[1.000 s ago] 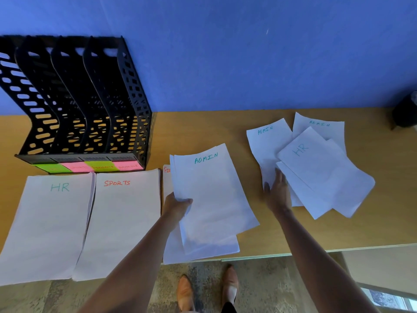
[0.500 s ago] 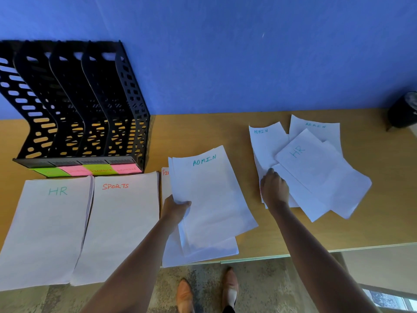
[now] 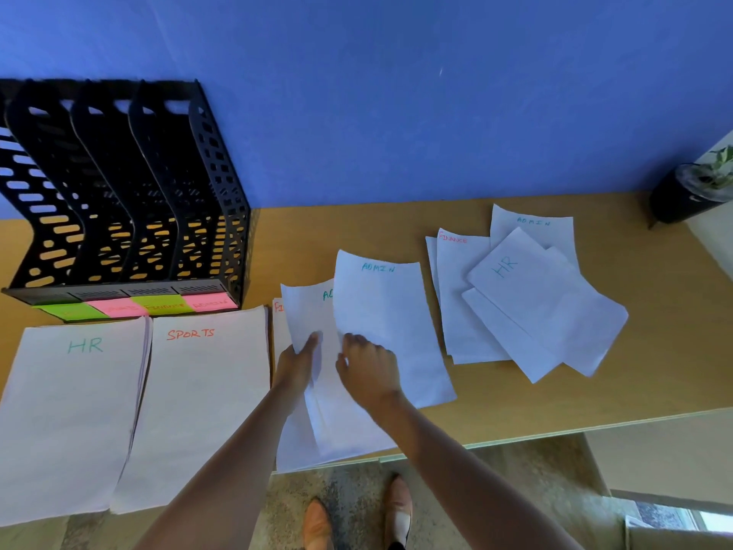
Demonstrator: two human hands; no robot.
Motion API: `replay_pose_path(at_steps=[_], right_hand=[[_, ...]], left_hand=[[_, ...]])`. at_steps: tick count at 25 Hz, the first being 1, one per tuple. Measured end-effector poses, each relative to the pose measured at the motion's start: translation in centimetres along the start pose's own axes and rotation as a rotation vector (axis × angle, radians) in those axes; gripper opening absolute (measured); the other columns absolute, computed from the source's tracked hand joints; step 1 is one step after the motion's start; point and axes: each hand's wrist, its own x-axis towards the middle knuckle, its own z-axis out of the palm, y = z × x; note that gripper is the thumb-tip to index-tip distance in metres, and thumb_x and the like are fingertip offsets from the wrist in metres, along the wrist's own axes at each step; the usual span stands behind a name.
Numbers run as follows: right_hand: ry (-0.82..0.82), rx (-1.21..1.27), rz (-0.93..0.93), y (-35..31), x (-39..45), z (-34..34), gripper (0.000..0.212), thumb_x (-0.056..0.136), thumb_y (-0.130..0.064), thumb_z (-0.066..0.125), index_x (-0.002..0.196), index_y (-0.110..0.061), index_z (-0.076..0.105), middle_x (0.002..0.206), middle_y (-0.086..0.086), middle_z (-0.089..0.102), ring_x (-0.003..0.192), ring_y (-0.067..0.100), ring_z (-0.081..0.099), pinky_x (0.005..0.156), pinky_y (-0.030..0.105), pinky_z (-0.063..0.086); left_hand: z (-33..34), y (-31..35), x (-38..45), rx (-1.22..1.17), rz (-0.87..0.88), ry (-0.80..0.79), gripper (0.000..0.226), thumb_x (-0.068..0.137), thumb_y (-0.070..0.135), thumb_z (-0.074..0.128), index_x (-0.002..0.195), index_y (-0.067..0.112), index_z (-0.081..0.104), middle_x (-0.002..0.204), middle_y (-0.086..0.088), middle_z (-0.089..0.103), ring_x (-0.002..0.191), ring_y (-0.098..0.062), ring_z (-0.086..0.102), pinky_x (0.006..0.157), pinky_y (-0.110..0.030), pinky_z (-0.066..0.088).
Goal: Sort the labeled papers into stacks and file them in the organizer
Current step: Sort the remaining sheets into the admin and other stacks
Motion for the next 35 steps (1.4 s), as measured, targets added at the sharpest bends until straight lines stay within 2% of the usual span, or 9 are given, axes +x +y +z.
replay_pose_path(at_steps=[5,9,13,17,22,25,28,32,35], right_hand=[[0.000,-0.066,-0.194,-2.6,-1.8,2.7,0.016,0.096,-0.013,0.050,0.105,-0.011,0.063,0.092,0.007,0.071,0.077,0.028,0.073,0.063,0.034,0.057],[-0.015,0.135,-0.192,-2.3,-2.3,3.1,0.025,0.099,-0.031,0.050,0.113,-0.014,0.062,0.104,0.006,0.072,0.086,0.027,0.072,0.073,0.038,0.057],[0.058,0.330,0.029,2.0,-1.8,1.9,0.029,0.096,-0.046,0.052,0.108,-0.022,0.062,0.107,0.000,0.070,0.092,0.023,0.069,0.074,0.032,0.052],[0.267,0.375,0.360,10.2,-1.6,0.6,0.028,0.093,-0.027,0.061,0.116,-0.012,0.059,0.115,0.009,0.065,0.102,0.031,0.065,0.077,0.035,0.051],[0.142,0.299,0.567,16.2,-2.8,0.6,0.080,0.082,-0.037,0.071,0.143,0.001,0.038,0.147,0.018,0.044,0.132,0.035,0.047,0.101,0.046,0.048],[0.157,0.263,0.570,16.7,-3.0,0.9,0.056,0.090,-0.031,0.064,0.136,-0.002,0.051,0.138,0.016,0.056,0.118,0.034,0.060,0.090,0.043,0.055],[0.243,0.226,0.537,16.9,-2.8,0.5,0.025,0.097,-0.021,0.053,0.111,-0.008,0.069,0.105,0.014,0.074,0.089,0.032,0.072,0.068,0.035,0.057],[0.323,0.313,0.576,17.1,-2.6,-0.4,0.030,0.100,-0.015,0.044,0.112,-0.009,0.071,0.086,0.016,0.074,0.071,0.034,0.070,0.059,0.032,0.053],[0.606,0.429,0.500,17.0,-2.7,-1.5,0.027,0.102,-0.013,0.043,0.116,-0.012,0.066,0.077,0.010,0.071,0.061,0.027,0.065,0.051,0.024,0.045]], left_hand=[[0.0,0.3,-0.1,-0.130,-0.049,-0.039,0.051,0.094,0.050,0.057,0.126,0.011,0.061,0.116,-0.007,0.070,0.107,-0.030,0.066,0.085,-0.034,0.053],[-0.4,-0.4,-0.1,-0.041,0.047,-0.065,0.033,0.089,0.016,0.071,0.120,0.010,0.065,0.114,-0.013,0.072,0.105,-0.036,0.067,0.091,-0.048,0.057],[0.0,-0.5,0.1,0.096,0.043,0.032,0.039,0.088,0.007,0.068,0.126,0.006,0.062,0.122,-0.012,0.067,0.110,-0.034,0.062,0.094,-0.038,0.050],[0.2,-0.6,0.3,0.141,0.057,0.058,0.043,0.089,0.011,0.069,0.130,0.006,0.058,0.127,-0.012,0.064,0.105,-0.027,0.058,0.092,-0.034,0.046],[0.1,-0.7,0.4,0.161,0.068,0.060,0.045,0.089,0.010,0.069,0.132,0.005,0.057,0.131,-0.014,0.063,0.113,-0.031,0.058,0.092,-0.034,0.045],[0.0,-0.6,0.5,0.168,0.060,0.054,0.045,0.090,0.011,0.069,0.132,0.005,0.056,0.131,-0.013,0.063,0.110,-0.028,0.057,0.091,-0.033,0.045],[0.0,-0.6,0.4,0.167,0.052,0.057,0.045,0.090,0.011,0.069,0.132,0.005,0.056,0.131,-0.014,0.062,0.113,-0.030,0.058,0.093,-0.034,0.046],[0.0,-0.5,0.4,0.170,0.049,0.058,0.046,0.090,0.010,0.069,0.133,0.004,0.055,0.132,-0.015,0.062,0.117,-0.033,0.058,0.097,-0.037,0.047],[0.1,-0.4,0.3,0.158,0.040,0.055,0.046,0.090,0.010,0.069,0.133,0.004,0.056,0.131,-0.015,0.063,0.116,-0.032,0.058,0.096,-0.036,0.047]])
